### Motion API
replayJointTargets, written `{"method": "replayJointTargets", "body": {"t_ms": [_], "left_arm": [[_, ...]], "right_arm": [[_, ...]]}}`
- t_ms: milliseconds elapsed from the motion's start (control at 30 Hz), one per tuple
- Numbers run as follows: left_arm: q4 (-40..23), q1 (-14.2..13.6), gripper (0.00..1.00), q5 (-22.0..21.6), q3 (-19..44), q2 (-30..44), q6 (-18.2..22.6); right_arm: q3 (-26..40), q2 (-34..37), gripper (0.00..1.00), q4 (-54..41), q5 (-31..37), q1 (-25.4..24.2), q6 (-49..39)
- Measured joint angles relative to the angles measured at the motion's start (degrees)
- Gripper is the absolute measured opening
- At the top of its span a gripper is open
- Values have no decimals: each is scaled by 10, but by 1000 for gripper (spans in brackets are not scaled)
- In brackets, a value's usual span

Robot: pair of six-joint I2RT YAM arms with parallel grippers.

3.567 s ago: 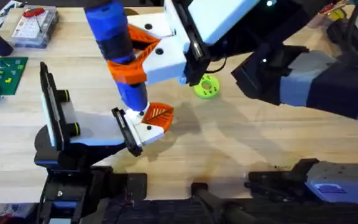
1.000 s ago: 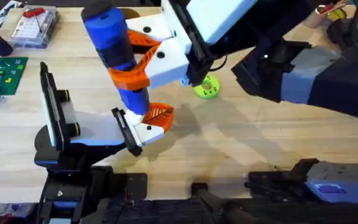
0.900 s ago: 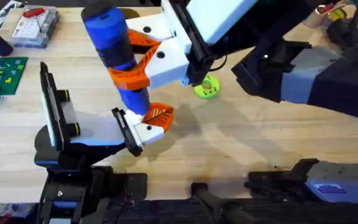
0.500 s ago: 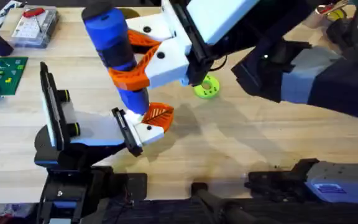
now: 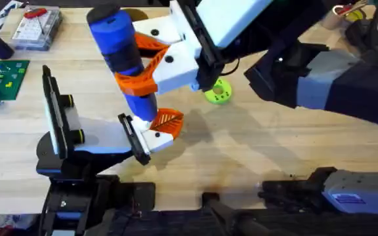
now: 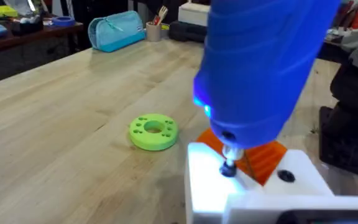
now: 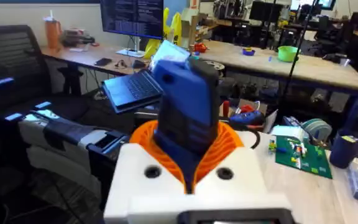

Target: Pick up the gripper from the table and insert it into the empty holder that is missing its gripper. Then pick up a screw, insert it into the mounting hole, and use the screwdriver to tighten it. Finally, clean up the table by picking up the vegetable and placing it into the bucket.

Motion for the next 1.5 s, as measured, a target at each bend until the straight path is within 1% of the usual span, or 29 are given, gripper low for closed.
{"method": "replayJointTargets", "body": {"t_ms": [633, 700, 733, 900, 1300, 1500], "left_arm": [[0, 0, 12, 0, 0, 0, 0], [0, 0, 12, 0, 0, 0, 0], [0, 0, 12, 0, 0, 0, 0], [0, 0, 12, 0, 0, 0, 0], [0, 0, 12, 0, 0, 0, 0], [0, 0, 12, 0, 0, 0, 0]], "right_arm": [[0, 0, 24, -4, 0, 0, -10], [0, 0, 24, -10, 0, 0, -15], [6, 0, 24, -30, 10, 0, -23], [7, 0, 24, -34, 11, 0, -26], [8, 0, 24, -34, 15, 18, -36], [8, 0, 24, -34, 12, 19, -38]]}}
